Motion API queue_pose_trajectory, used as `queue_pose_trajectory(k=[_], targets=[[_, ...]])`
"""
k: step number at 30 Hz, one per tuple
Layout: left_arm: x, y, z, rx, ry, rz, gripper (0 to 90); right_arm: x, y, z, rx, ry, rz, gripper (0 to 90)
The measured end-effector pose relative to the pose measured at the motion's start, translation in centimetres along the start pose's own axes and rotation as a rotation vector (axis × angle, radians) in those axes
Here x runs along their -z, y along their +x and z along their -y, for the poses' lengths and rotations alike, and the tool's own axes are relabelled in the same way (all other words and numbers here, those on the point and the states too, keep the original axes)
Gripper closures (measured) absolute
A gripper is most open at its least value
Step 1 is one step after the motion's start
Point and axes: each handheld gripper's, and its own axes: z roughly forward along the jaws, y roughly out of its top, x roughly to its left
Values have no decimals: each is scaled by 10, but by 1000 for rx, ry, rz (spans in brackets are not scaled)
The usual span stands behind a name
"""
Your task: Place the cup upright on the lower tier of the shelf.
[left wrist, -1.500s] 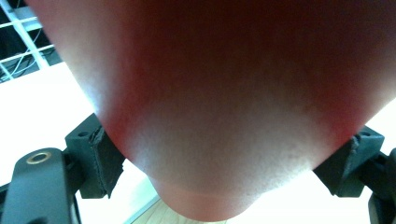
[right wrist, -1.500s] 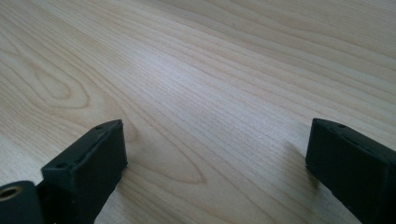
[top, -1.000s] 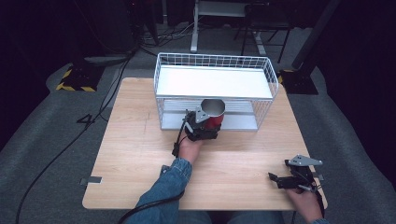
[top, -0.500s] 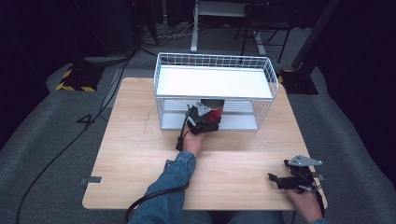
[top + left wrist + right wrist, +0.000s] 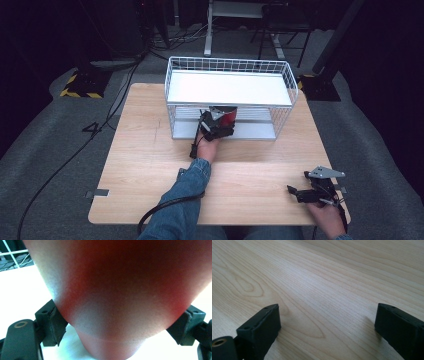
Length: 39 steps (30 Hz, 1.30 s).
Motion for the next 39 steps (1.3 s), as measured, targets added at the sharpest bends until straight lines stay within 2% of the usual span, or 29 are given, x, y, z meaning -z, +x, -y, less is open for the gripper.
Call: queue_pose_trajectory(k=[2,7,8,9,10,11,14,15,16,17,18,21,22,23,27,28,35,39], targets=[[-1,-1,1,-24,-2,1,161,0,0,0,0,0,0,66],[-1,0,1,-31,-11,1,140,0,0,0,0,0,0,66],[-2,1,0,-14,-9,-4,91,0,0,0,0,0,0,66],[-2,1,0,-14,-9,-4,32,0,0,0,0,0,0,66],[-1,4,0,38,-27,18,0,0,0,0,0,0,0,66],[0,5,0,54,-28,13,0,0,0,0,0,0,0,66],[2,6,1,45,-24,13,0,0,0,0,0,0,0,66],[4,6,2,47,-25,-4,0,0,0,0,0,0,0,66],[5,4,2,68,-26,-38,0,0,0,0,0,0,0,66],[5,4,2,68,-26,-38,0,0,0,0,0,0,0,66],[6,6,2,59,-29,-2,0,0,0,0,0,0,0,66],[11,5,2,70,-23,6,0,0,0,0,0,0,0,66],[14,1,3,133,-9,-25,0,0,0,0,0,0,0,66],[15,6,1,63,-27,6,0,0,0,0,0,0,0,66],[22,7,1,59,-30,19,0,0,0,0,0,1,0,65],[27,8,1,61,-33,34,0,0,0,0,0,1,0,65],[44,6,3,59,-31,42,0,0,0,0,0,1,0,65],[62,5,2,47,-36,49,0,0,0,0,0,1,0,65]])
